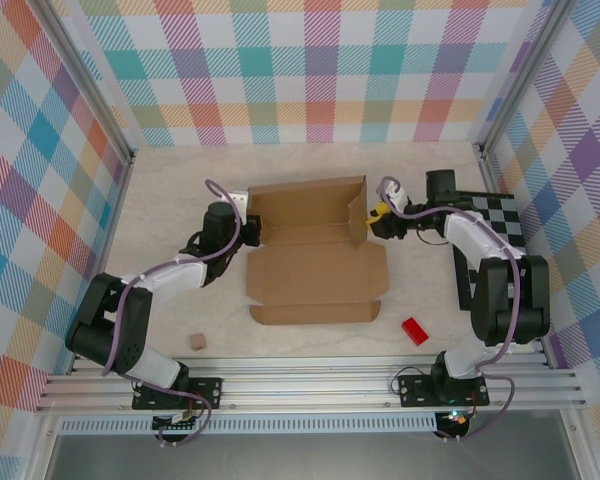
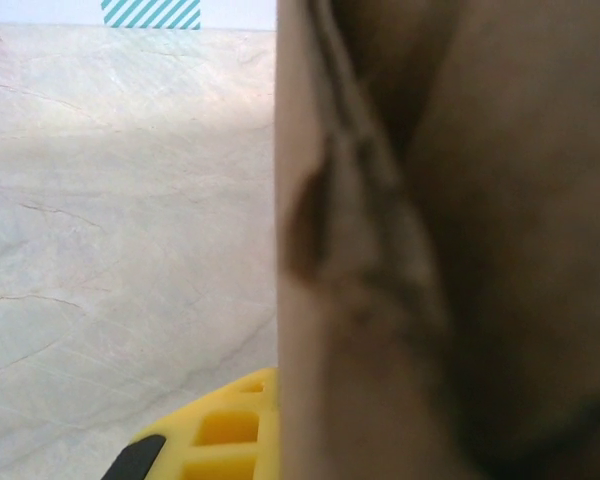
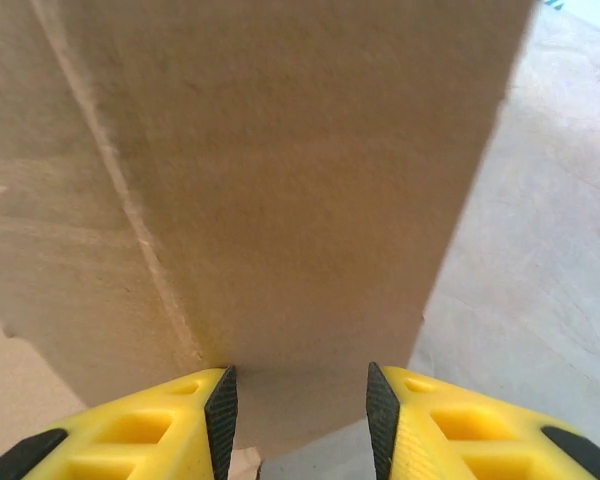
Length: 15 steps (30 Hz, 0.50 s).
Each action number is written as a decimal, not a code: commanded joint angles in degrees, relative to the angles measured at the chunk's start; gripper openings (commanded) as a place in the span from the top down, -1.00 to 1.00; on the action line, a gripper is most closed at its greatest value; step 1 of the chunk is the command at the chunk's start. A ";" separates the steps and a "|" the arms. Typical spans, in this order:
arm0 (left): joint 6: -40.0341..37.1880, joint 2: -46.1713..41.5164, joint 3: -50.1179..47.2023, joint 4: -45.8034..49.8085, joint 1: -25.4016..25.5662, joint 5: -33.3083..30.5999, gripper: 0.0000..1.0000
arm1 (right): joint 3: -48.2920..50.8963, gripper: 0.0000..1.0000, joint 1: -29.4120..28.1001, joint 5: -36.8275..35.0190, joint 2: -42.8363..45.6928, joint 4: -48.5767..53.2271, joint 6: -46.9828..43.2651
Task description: Fold the paper box
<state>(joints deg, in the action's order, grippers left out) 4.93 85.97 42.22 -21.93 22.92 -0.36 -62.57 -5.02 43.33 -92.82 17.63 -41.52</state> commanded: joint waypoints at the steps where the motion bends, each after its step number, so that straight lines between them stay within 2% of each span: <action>1: -4.75 0.52 -3.06 -5.71 2.22 -2.97 1.00 | 1.43 0.17 -2.13 -2.56 -1.04 -4.58 2.14; 9: -9.58 2.64 -7.85 -12.55 6.52 -6.64 1.00 | 6.26 0.14 -4.47 -18.15 -1.90 -15.44 16.31; 11: -10.02 3.29 -8.02 -12.68 7.43 -7.35 1.00 | 7.18 0.11 -5.24 -19.16 -1.32 -16.72 17.03; 15: -9.84 4.02 -8.63 -12.71 8.28 -8.52 1.00 | 7.10 0.06 -5.27 -16.55 -1.01 -15.68 17.16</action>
<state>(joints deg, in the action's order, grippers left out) -2.00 89.17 34.59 -32.25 29.10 -9.98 -55.24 -9.43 24.86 -94.59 5.96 -26.59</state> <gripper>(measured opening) 0.087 0.465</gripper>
